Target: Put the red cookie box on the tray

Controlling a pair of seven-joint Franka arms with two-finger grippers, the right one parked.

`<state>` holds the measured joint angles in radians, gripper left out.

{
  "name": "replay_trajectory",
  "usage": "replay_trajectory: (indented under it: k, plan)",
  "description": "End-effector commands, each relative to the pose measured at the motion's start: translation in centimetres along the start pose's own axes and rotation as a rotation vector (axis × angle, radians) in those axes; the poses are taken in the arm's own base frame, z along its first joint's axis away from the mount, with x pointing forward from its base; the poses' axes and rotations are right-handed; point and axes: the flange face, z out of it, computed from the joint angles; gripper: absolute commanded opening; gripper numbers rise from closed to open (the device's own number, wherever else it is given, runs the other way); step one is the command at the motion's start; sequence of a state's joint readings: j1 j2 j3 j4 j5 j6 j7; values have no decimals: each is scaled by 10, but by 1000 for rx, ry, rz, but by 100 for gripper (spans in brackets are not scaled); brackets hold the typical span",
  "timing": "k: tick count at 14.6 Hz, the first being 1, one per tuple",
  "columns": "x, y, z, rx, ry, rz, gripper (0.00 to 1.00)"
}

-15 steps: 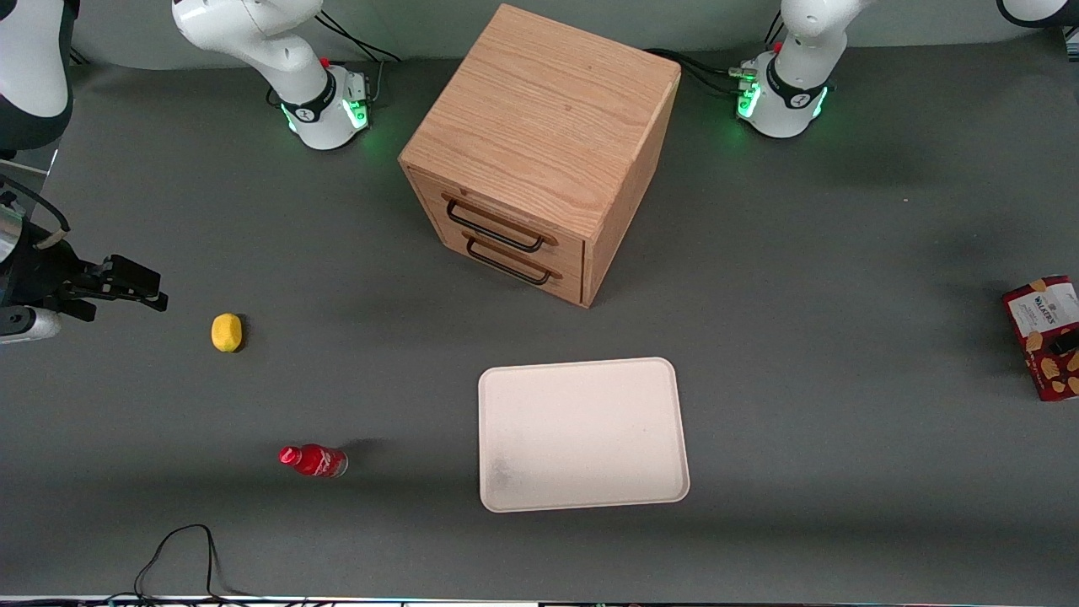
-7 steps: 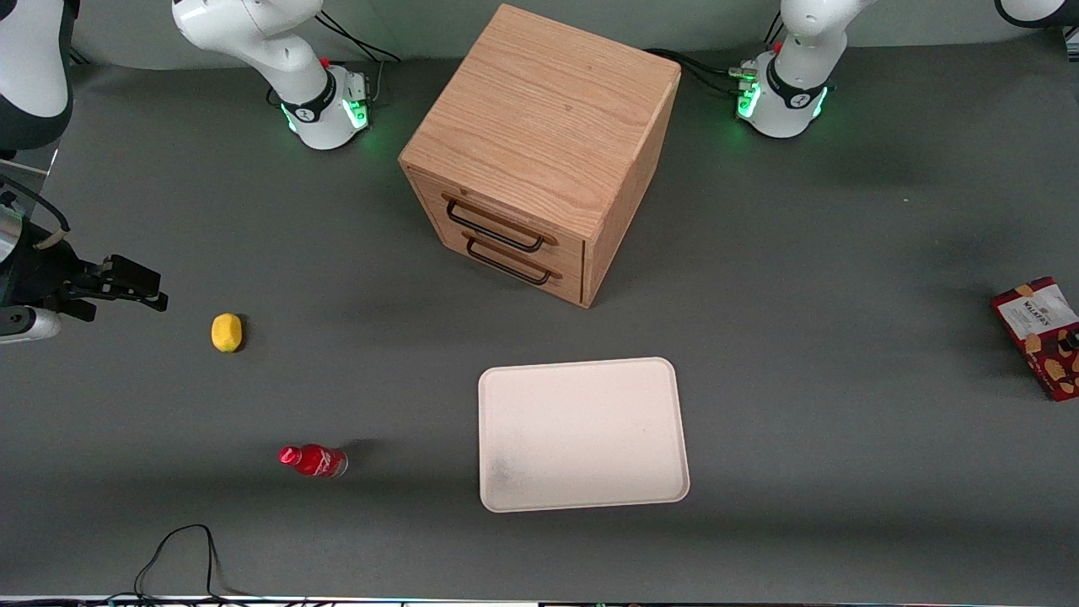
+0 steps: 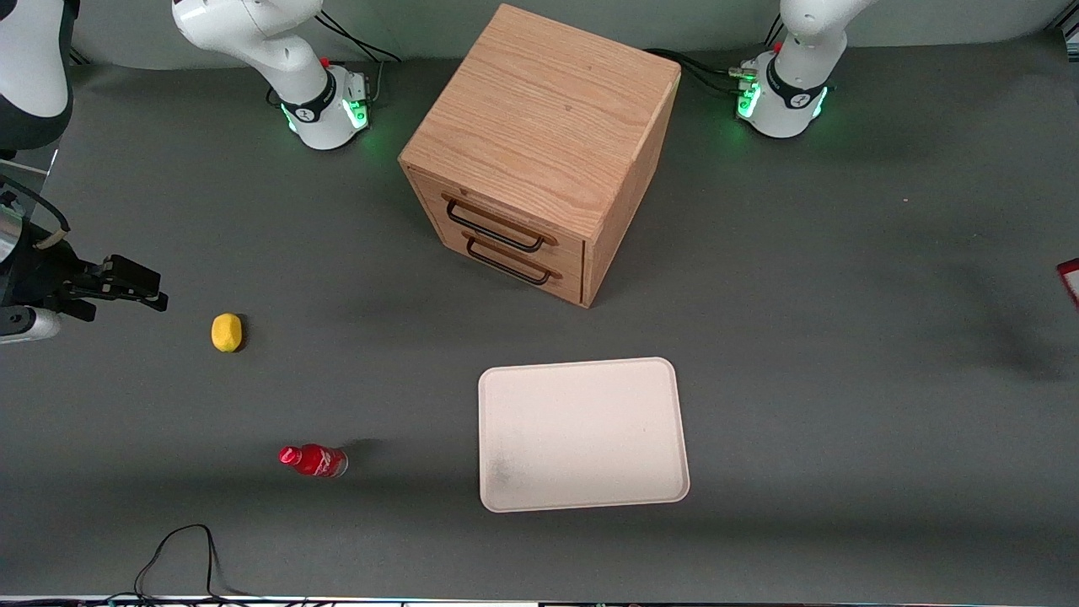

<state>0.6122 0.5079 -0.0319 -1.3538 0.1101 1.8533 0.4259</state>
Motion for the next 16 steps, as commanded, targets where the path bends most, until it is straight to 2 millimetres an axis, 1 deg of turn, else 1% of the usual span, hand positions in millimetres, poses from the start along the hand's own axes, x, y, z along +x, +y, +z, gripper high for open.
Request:
replay_trajectory:
  k: [1, 3, 4, 5, 6, 8, 9, 10, 11, 13, 15, 16]
  plan:
    - [-12, 1, -73, 30, -12, 58, 0]
    - [-21, 2, -112, 26, -18, 74, 0]
    - [-24, 2, -128, 24, -14, 104, 0]
    - [-27, 4, -139, 21, -18, 133, 0]
    - [-29, 6, -144, 18, -22, 140, 0]
    - [-29, 9, -149, 20, -17, 144, 0]
    - [-25, 17, -151, 20, -13, 156, 0]
    - [-20, 30, -152, 20, -11, 176, 0]
    - [-9, 54, -153, 22, -13, 211, 0]
    - [8, 113, -158, 25, -16, 269, 0]
    - [13, 169, -161, 23, -35, 235, 0]
    - [14, 202, -163, 28, -41, 231, 0]
